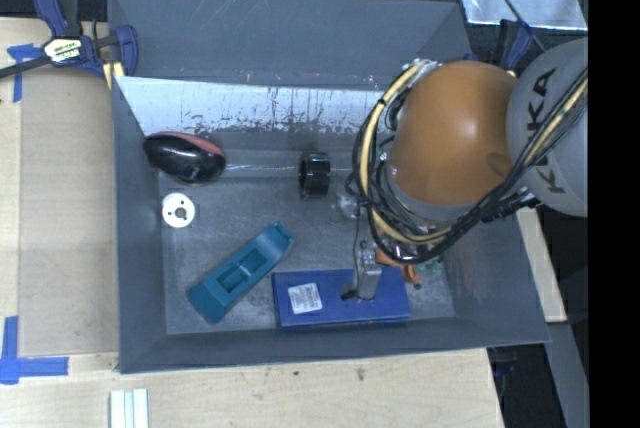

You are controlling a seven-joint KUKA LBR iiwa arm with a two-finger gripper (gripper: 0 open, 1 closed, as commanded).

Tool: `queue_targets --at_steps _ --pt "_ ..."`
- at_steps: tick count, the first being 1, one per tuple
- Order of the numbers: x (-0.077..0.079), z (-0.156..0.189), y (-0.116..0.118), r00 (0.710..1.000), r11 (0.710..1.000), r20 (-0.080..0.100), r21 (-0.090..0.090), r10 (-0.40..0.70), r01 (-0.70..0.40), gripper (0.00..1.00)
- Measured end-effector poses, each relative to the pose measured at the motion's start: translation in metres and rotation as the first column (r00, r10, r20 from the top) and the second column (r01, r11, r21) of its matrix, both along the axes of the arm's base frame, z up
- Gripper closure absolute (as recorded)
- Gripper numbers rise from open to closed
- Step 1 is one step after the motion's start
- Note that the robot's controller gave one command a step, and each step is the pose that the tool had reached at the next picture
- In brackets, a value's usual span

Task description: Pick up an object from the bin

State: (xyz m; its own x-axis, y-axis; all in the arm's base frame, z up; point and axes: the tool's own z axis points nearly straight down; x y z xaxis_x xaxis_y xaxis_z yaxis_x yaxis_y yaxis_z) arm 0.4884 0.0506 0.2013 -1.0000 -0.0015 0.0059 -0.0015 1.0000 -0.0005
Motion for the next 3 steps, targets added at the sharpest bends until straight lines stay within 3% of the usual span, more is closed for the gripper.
queue_targets --at_steps 1,2,3 --pt "0.002 0.004 0.0 1.0 1.0 0.009 0.001 -0.002 0.002 0.0" --pt "0.009 -0.067 0.035 0.992 0.992 0.012 0.0 0.122 -0.122 0.0" --pt "0.031 -0.045 0.101 0.944 0.944 0.011 0.0 0.328 -0.329 0.0"
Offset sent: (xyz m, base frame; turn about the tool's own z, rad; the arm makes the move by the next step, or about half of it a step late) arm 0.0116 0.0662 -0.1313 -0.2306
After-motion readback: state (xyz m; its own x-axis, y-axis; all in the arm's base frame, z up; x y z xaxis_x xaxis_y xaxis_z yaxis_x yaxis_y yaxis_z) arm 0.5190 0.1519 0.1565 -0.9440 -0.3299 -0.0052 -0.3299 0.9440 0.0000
